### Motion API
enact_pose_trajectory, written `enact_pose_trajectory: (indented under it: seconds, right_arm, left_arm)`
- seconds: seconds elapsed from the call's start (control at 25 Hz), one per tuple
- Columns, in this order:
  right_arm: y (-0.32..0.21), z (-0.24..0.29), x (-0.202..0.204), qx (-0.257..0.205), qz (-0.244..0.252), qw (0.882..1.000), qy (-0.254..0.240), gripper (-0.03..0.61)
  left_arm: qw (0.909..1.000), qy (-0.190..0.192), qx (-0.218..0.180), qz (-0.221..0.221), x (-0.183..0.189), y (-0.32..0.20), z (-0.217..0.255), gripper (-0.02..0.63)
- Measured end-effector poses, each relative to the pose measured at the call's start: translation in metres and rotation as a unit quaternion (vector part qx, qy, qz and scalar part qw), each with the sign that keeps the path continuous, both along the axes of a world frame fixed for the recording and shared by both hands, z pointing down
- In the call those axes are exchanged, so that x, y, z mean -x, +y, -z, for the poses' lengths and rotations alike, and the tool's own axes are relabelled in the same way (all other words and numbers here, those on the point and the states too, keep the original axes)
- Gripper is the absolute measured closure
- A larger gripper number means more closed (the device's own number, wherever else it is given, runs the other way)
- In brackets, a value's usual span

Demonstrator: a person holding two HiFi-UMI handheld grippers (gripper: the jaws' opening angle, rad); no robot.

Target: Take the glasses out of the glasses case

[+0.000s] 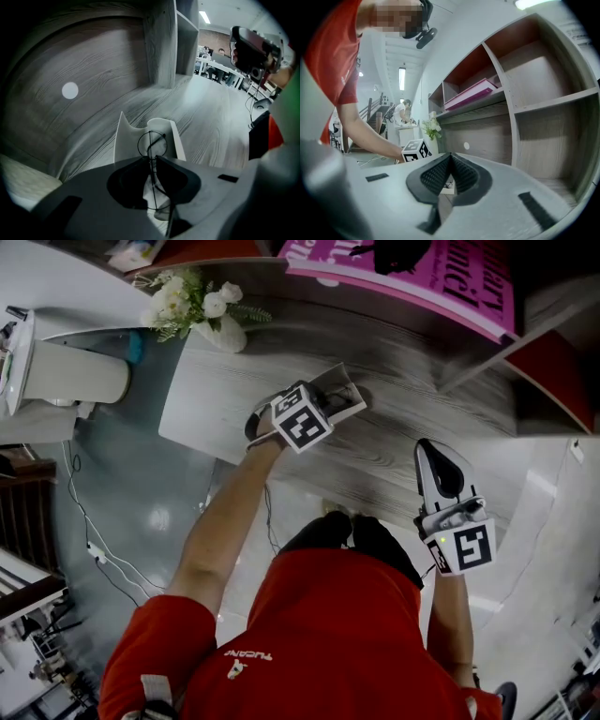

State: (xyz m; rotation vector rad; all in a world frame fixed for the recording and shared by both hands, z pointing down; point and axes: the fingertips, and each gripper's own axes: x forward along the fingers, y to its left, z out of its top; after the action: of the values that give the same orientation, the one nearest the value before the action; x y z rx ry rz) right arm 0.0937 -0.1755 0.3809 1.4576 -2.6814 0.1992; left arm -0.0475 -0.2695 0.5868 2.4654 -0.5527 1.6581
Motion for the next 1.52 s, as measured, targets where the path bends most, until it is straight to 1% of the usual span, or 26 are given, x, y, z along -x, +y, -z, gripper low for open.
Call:
enact_pose_trajectory:
  seconds: [0.12, 0.2, 0.4, 0.64, 1.0, 1.12, 1.32, 1.52]
  right_arm:
    - [0.0, 0.0, 0.0, 0.001, -0.001, 1.0, 0.0, 0.574]
    - [0.0, 0.0, -0.001, 0.0, -0.002, 1.0, 0.0, 0.574]
    - [0.0, -0.001, -0.001, 0.001, -0.002, 1.0, 0.0, 0.574]
    - [0.001, -0.001, 0.0, 0.0, 0.0, 1.0, -0.001, 0.574]
    - [0.0, 0.002, 0.009, -0.003, 0.013, 1.0, -0.003, 0.574]
    - [0.0, 0.005, 0.013, -0.008, 0.017, 1.0, -0.005, 0.574]
    - [0.002, 0.005, 0.014, -0.007, 0.019, 1.0, -0.004, 0.574]
    - [0.004, 0.005, 0.014, -0.007, 0.018, 1.0, -0.006, 0.574]
  left_arm:
    - [1.0, 0.0, -0.002, 0.0, 0.0, 0.0, 0.001, 0.566]
    - [1.0, 0.0, -0.006, 0.001, 0.001, 0.0, 0.002, 0.589]
    - [0.9998, 0.009, -0.014, 0.009, 0.004, 0.001, 0.004, 0.592]
    - [0.9978, 0.045, -0.03, 0.039, 0.006, 0.001, 0.013, 0.598]
    - [0.9905, 0.093, -0.086, 0.053, 0.007, -0.001, 0.043, 0.599]
    - [0.9895, 0.097, -0.094, 0.052, 0.008, 0.0, 0.048, 0.6]
    - [0.9897, 0.093, -0.096, 0.051, 0.008, 0.003, 0.051, 0.6]
    - [0.9881, 0.103, -0.105, 0.046, 0.004, 0.007, 0.061, 0.6]
